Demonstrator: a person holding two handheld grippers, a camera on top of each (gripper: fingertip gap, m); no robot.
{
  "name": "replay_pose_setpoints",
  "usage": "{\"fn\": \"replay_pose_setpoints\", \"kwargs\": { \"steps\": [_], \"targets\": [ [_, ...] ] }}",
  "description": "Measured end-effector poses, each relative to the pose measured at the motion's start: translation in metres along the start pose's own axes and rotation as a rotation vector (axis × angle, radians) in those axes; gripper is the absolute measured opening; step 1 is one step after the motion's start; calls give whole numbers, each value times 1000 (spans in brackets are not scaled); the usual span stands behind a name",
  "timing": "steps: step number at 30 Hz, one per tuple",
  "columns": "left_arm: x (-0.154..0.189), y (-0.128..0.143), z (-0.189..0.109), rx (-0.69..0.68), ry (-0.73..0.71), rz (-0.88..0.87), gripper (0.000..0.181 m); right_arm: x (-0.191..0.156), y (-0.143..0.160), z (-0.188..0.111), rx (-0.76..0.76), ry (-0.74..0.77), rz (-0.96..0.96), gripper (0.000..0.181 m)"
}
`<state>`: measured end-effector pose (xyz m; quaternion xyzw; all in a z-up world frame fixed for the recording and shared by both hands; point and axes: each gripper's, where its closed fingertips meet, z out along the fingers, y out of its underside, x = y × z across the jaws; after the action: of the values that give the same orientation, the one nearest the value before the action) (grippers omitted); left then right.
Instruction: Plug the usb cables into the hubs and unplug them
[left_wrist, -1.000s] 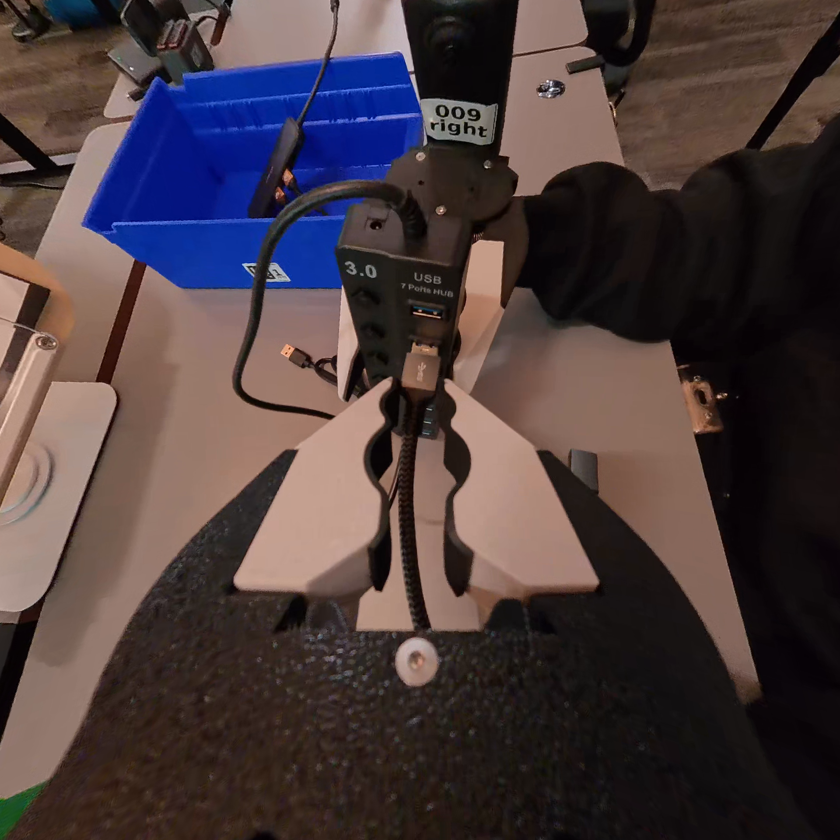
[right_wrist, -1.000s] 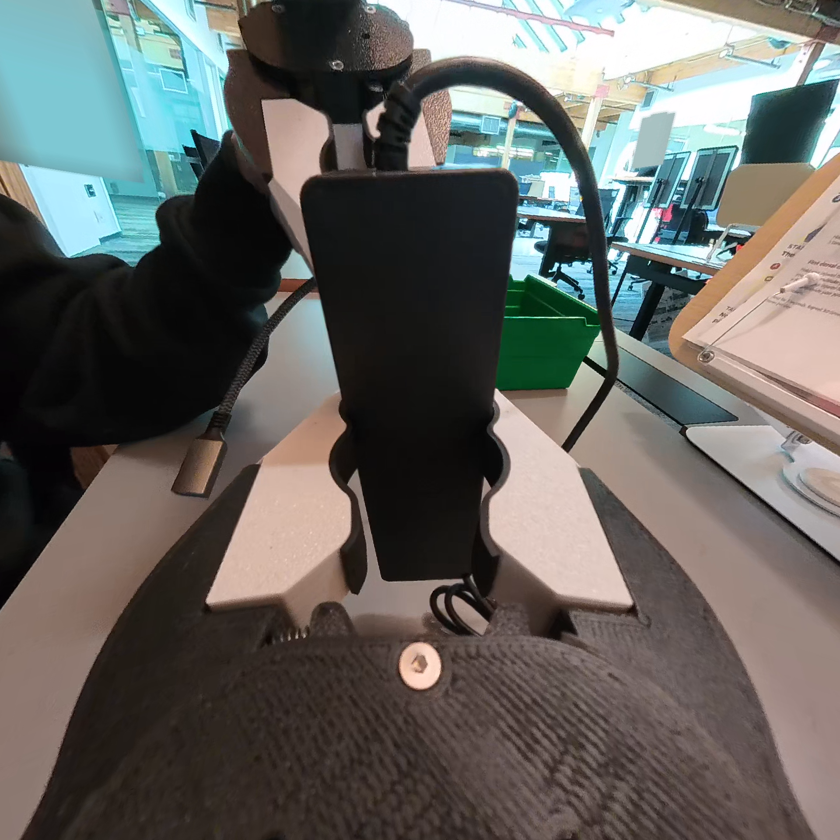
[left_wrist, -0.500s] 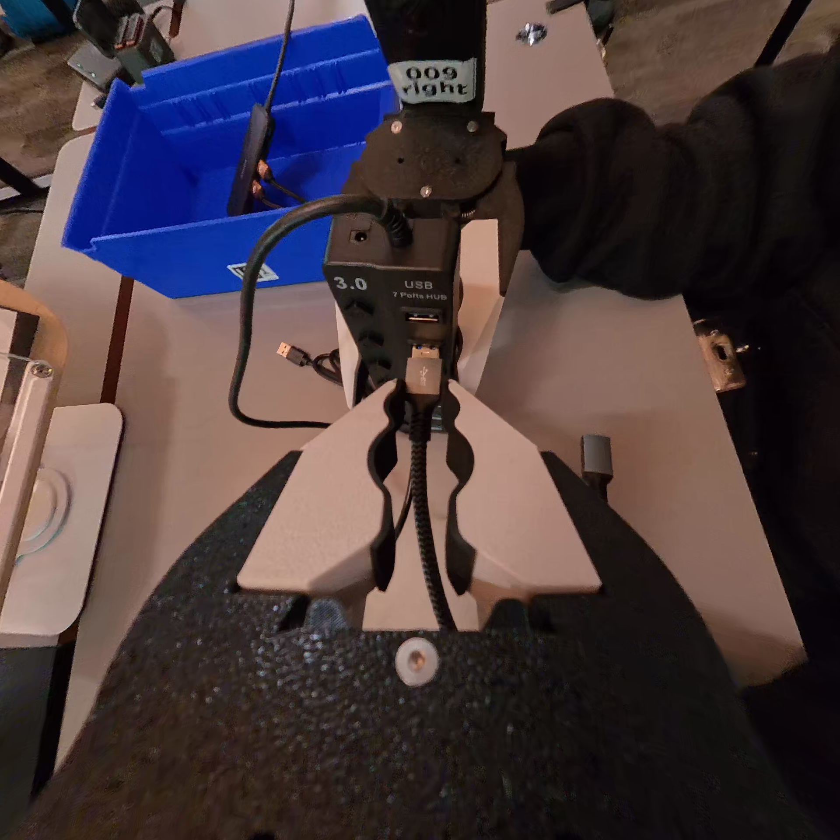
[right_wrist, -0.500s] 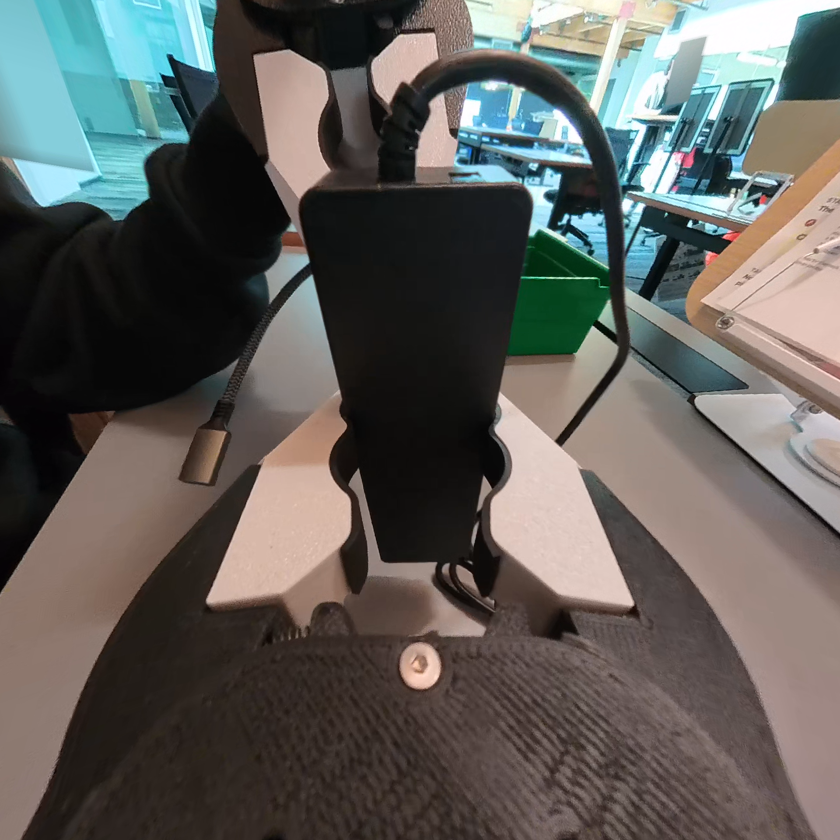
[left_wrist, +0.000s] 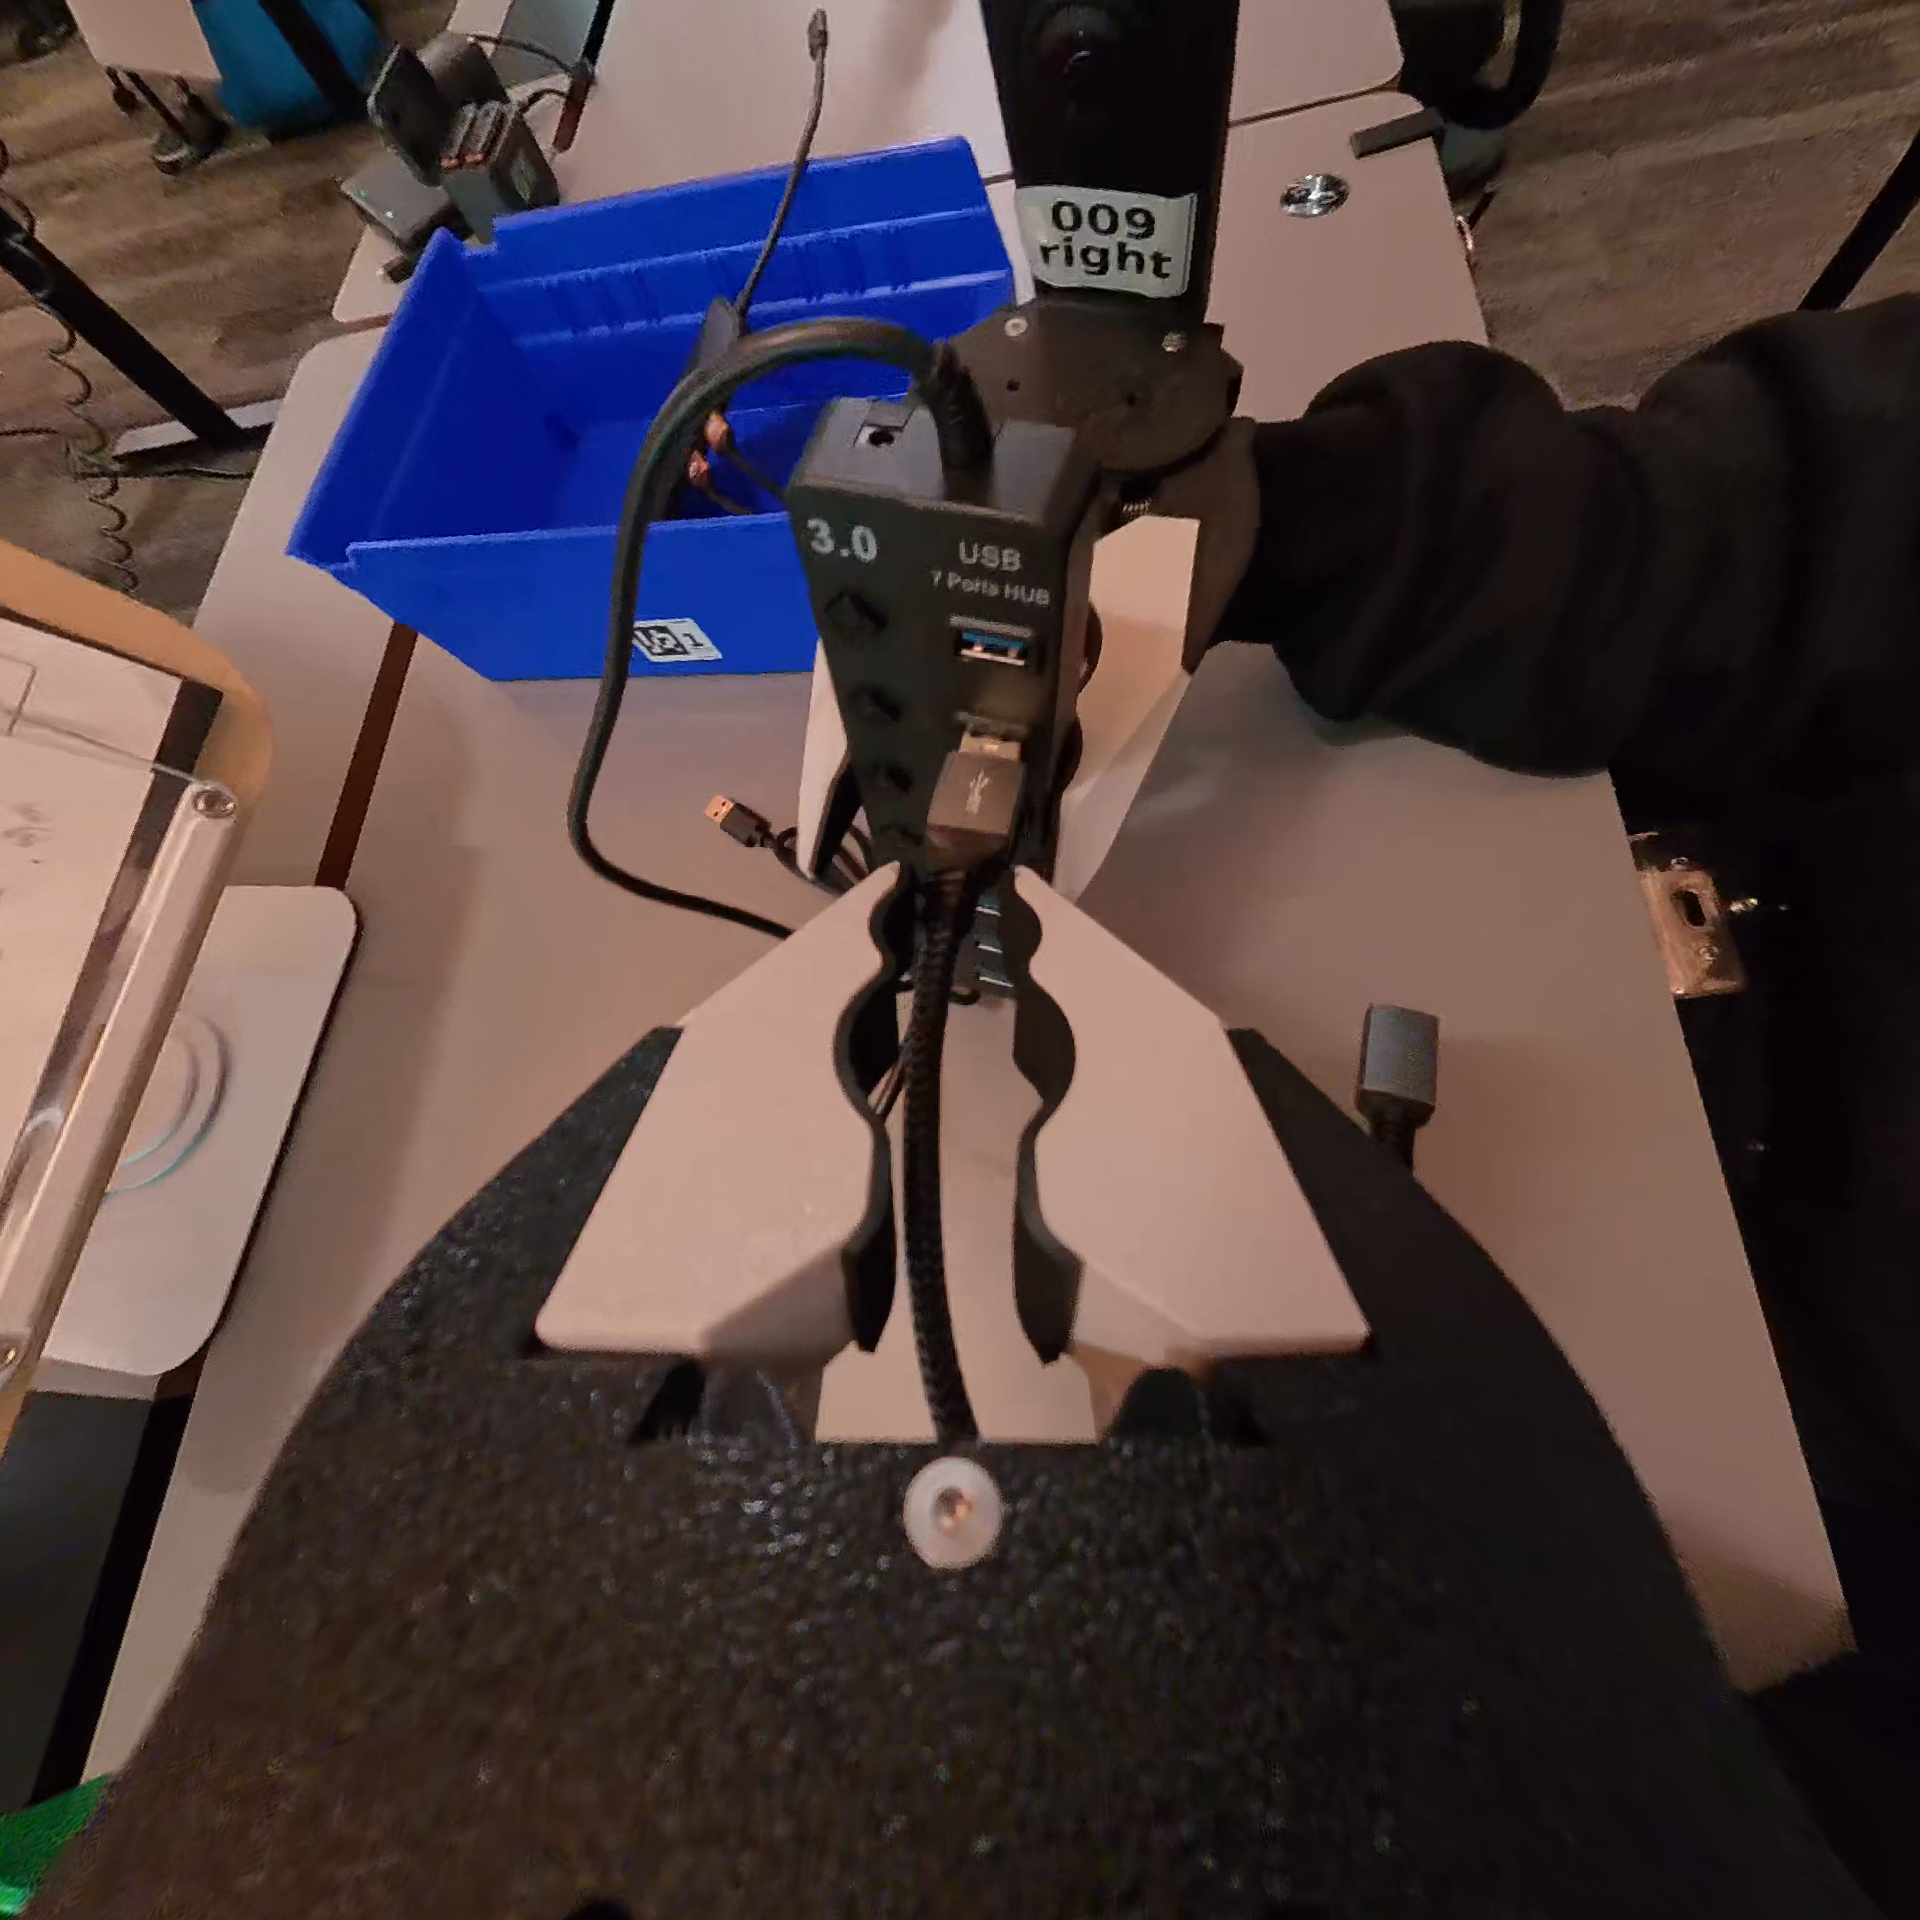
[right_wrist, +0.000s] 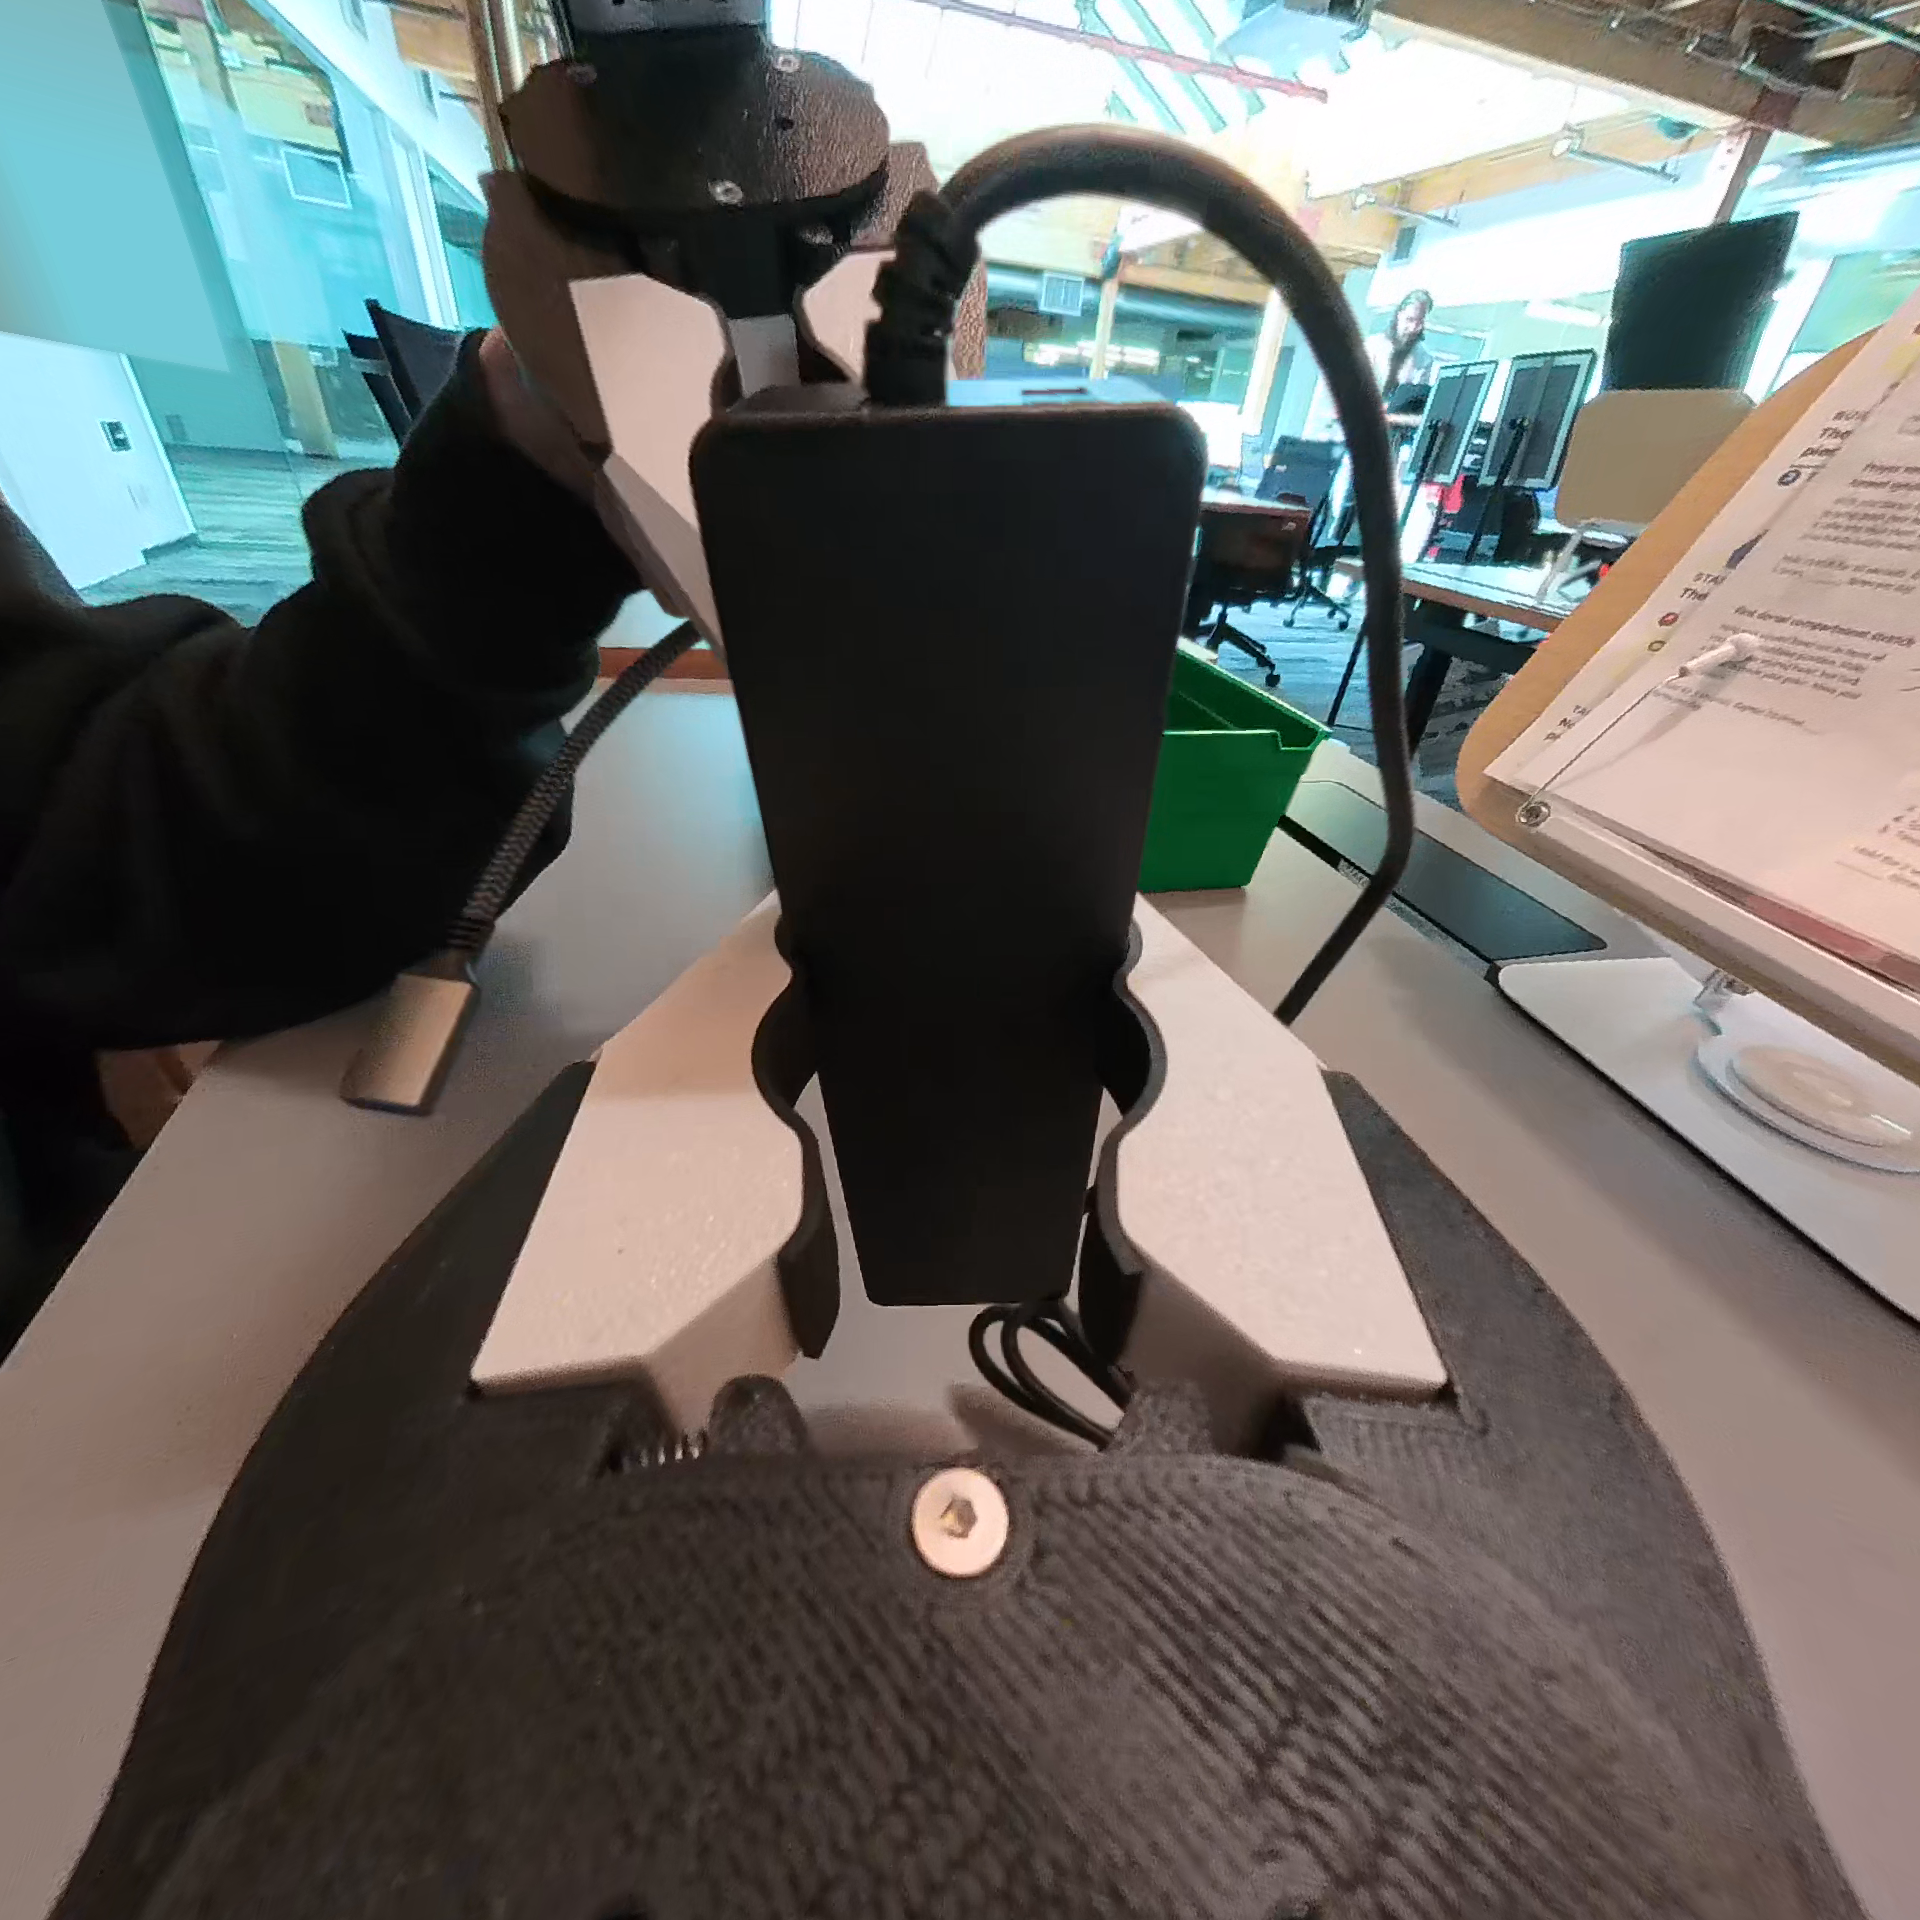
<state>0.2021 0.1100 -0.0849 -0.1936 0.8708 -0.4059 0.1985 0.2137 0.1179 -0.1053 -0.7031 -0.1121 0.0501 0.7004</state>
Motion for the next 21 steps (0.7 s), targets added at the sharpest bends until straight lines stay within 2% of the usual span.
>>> {"fn": "replay_pose_setpoints", "kwargs": {
  "steps": [21],
  "targets": [
    [8, 1, -4, 57, 118, -12, 7, -9, 4, 1, -26, -51, 6, 52]
  ]
}}
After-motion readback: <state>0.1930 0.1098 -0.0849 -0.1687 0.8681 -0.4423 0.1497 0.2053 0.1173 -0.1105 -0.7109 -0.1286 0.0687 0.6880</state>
